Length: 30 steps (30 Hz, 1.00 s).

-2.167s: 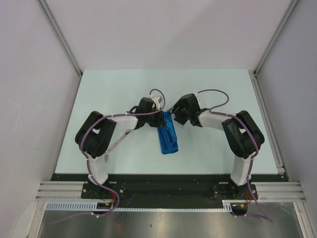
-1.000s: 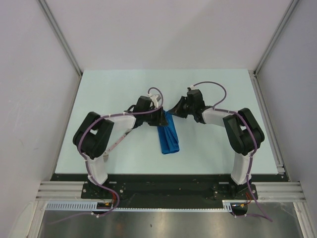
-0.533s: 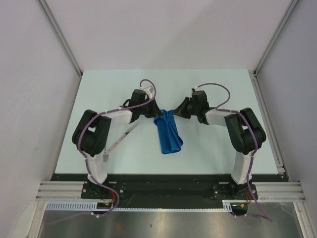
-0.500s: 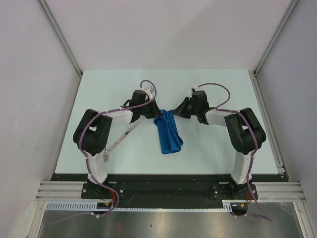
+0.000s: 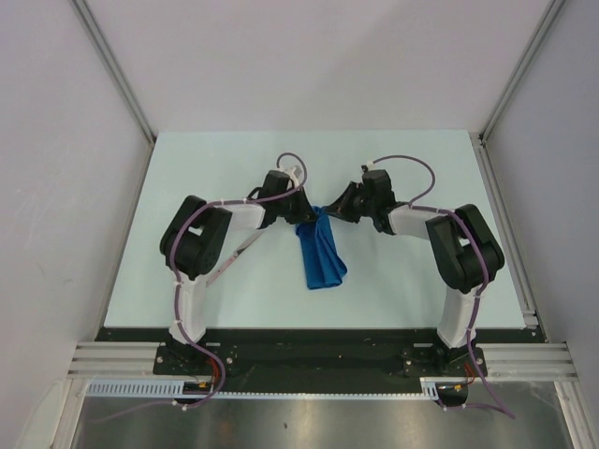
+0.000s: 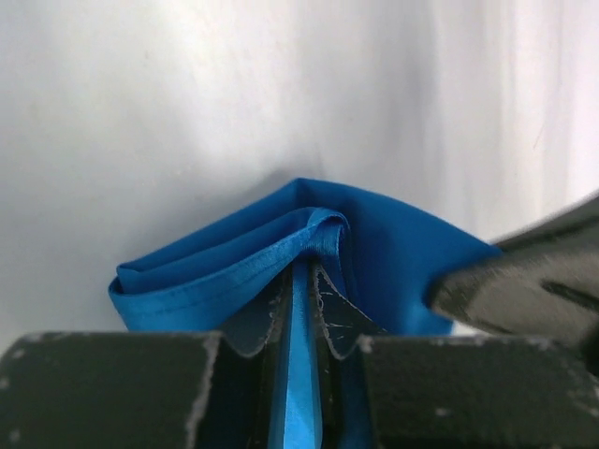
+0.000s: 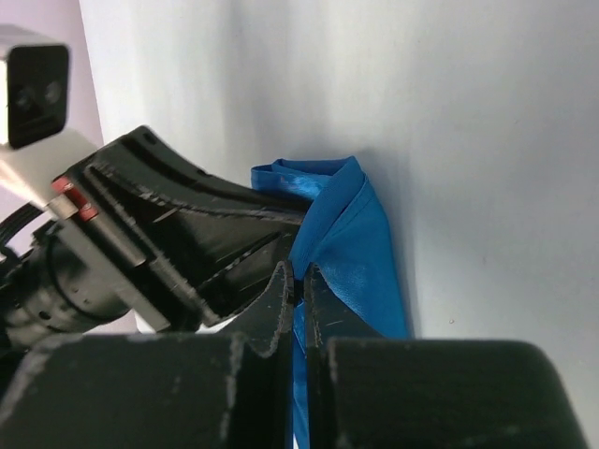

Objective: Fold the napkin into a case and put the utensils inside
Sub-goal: Fold the 2/3-rectangle-folded napkin at the center of the board.

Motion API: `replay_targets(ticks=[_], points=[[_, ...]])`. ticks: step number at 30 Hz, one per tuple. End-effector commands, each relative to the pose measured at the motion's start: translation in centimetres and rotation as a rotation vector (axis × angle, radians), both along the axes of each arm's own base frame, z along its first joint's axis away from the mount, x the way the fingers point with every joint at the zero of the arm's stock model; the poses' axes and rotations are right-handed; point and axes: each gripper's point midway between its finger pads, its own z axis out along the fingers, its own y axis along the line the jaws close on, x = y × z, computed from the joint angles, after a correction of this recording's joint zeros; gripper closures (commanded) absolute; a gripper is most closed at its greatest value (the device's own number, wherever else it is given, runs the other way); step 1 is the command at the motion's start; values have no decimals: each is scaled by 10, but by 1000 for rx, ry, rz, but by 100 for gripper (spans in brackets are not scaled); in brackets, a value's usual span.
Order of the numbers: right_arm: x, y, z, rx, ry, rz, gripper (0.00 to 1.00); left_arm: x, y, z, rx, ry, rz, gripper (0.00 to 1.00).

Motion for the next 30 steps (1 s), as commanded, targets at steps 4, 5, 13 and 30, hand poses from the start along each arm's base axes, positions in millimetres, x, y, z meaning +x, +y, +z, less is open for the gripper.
replay_targets(ticks=[4,5,13,30], points=[[6,8,37,-23,-105,51,100,12,-10,-12,-8,39,50,85],[7,10,38,-20,-106,45,100,12,-10,-13,-6,45,51,85],[-1,43,14,28,-25,71,100,10,-13,-9,9,54,30,84],[-2,43,9,96,8,54,100,2,34,78,221,-150,43,67]])
